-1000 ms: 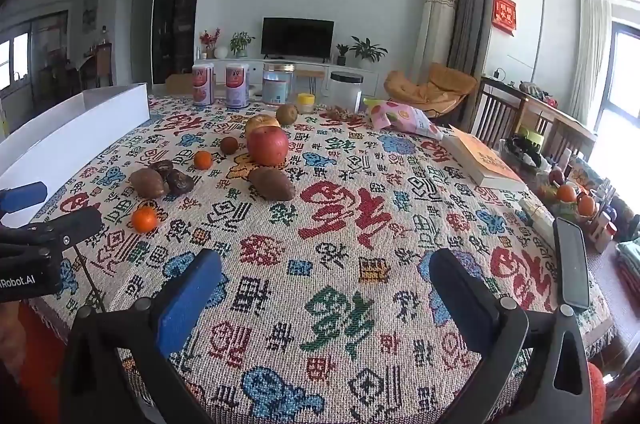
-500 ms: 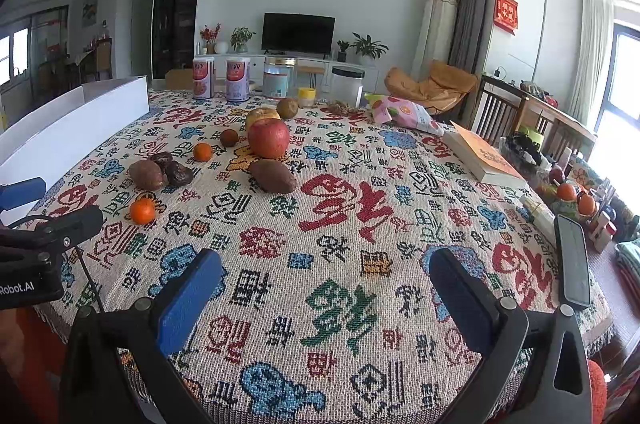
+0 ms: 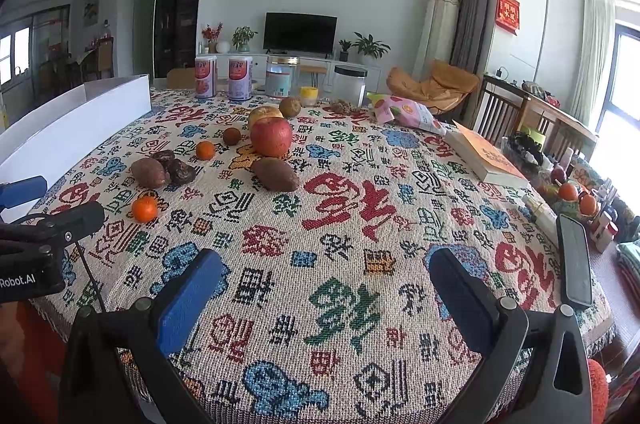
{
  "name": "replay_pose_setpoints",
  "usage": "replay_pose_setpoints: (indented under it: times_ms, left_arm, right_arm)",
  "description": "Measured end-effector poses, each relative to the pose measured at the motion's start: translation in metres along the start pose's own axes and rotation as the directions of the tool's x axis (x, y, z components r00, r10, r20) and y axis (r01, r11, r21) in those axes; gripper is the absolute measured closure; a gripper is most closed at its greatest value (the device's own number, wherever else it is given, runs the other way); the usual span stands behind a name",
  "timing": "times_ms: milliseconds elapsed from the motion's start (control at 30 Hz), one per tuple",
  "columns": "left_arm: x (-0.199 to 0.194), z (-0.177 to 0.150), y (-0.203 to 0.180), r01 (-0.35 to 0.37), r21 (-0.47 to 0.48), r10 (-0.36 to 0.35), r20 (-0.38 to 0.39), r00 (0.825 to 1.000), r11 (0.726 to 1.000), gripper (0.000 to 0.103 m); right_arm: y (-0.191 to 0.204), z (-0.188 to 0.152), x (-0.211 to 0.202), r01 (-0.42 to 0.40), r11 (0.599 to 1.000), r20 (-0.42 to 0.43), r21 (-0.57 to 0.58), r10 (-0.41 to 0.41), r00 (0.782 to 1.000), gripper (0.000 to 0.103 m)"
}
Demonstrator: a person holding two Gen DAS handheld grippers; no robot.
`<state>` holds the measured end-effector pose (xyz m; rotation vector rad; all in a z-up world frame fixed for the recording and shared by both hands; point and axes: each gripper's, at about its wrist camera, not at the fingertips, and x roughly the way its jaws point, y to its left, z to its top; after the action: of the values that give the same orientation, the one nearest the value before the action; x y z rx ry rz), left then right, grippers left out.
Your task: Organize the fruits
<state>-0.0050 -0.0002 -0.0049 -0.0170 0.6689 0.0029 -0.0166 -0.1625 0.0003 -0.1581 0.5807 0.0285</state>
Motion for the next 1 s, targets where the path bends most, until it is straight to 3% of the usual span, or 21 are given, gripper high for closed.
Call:
replay_pose_setpoints:
  times_ms: [1000]
  left_arm:
    - [0.0018, -0.0005, 0.0014, -0.007, -0.01, 0.006, -0.011, 1.0, 1.0, 0.001]
  right_arm:
    - [0.0012, -0.001, 0.0004, -0.013, 1.0, -0.004, 0.001, 0.013, 1.0, 0.0]
